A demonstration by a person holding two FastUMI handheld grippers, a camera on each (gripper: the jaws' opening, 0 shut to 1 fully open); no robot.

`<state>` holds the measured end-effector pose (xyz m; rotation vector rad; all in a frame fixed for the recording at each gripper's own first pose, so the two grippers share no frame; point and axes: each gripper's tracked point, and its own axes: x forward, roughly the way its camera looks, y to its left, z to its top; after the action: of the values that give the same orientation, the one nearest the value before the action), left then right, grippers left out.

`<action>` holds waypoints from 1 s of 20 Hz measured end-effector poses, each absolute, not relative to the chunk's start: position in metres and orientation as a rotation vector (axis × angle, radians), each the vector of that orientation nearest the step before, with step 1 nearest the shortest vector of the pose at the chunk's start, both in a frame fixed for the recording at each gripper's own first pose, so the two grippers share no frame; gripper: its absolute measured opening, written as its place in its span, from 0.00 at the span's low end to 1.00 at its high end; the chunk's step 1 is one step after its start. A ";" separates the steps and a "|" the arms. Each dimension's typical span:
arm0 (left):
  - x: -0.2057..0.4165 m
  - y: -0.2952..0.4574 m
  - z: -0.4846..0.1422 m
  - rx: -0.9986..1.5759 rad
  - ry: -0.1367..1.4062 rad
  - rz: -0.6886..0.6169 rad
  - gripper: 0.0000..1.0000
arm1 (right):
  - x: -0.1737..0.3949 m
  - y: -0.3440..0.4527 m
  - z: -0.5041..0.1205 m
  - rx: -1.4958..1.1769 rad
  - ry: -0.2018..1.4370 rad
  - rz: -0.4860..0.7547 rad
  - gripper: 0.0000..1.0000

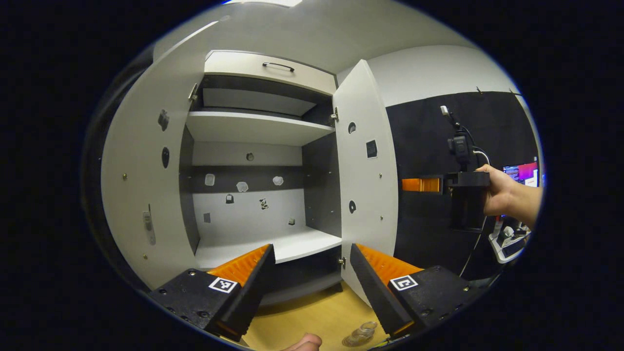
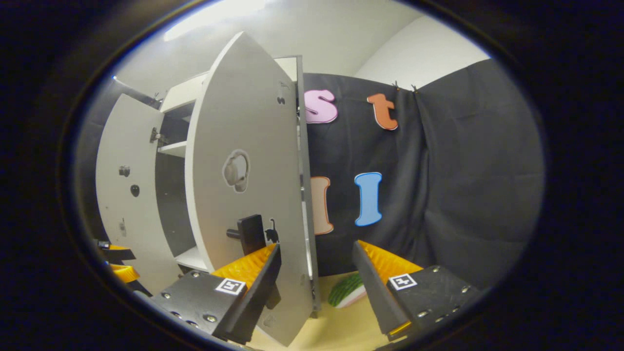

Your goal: Grasp the bottle in the cabinet with the left hand and place it on the coaster, then close the right door with the right hand and the left door with the left hand.

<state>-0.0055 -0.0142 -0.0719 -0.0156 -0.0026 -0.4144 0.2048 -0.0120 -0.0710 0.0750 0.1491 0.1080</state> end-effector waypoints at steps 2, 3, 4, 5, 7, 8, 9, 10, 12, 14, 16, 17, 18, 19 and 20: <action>-0.012 -0.001 -0.077 0.005 0.011 -0.387 0.98 | 0.209 0.007 -0.071 0.074 0.147 0.155 0.92; -0.013 0.008 -0.077 0.015 0.016 -0.363 0.98 | 0.210 0.015 -0.072 0.077 0.145 0.175 0.92; -0.015 0.016 -0.077 0.017 0.022 -0.345 0.98 | 0.212 0.024 -0.074 0.081 0.142 0.195 0.92; -0.018 0.023 -0.077 0.011 0.026 -0.330 0.98 | 0.214 0.032 -0.075 0.089 0.140 0.209 0.92; -0.025 0.035 -0.072 0.000 0.027 -0.306 0.98 | 0.218 0.048 -0.075 0.123 0.128 0.246 0.88; -0.033 0.043 -0.071 0.001 0.027 -0.296 0.98 | 0.220 0.054 -0.075 0.140 0.123 0.254 0.93; -0.038 0.052 -0.071 0.006 0.026 -0.289 0.98 | 0.222 0.058 -0.075 0.144 0.123 0.254 0.94; -0.043 0.061 -0.072 0.010 0.025 -0.287 0.98 | 0.223 0.061 -0.076 0.140 0.127 0.250 0.94; -0.052 0.078 -0.074 -0.002 0.024 -0.301 0.98 | 0.220 0.065 -0.075 0.130 0.126 0.248 0.94; -0.055 0.102 -0.086 -0.041 0.057 -0.295 0.98 | 0.210 0.068 -0.073 0.125 0.124 0.258 0.94; -0.051 0.130 -0.099 -0.089 0.105 -0.254 0.98 | 0.195 0.068 -0.073 0.112 0.129 0.264 0.94; -0.047 0.146 -0.103 -0.111 0.120 -0.229 0.98 | 0.186 0.067 -0.072 0.101 0.132 0.268 0.94; -0.040 0.160 -0.106 -0.123 0.131 -0.202 0.98 | 0.175 0.066 -0.072 0.086 0.137 0.274 0.94; -0.028 0.173 -0.107 -0.129 0.132 -0.177 0.98 | 0.163 0.067 -0.072 0.069 0.138 0.290 0.88; -0.018 0.188 -0.105 -0.124 0.134 -0.133 0.98 | 0.152 0.067 -0.071 0.052 0.137 0.302 0.94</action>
<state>-0.0181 0.1883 -0.1051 -0.1236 0.1341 -0.1331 0.1518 0.0669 -0.0712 0.0519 0.1366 0.3019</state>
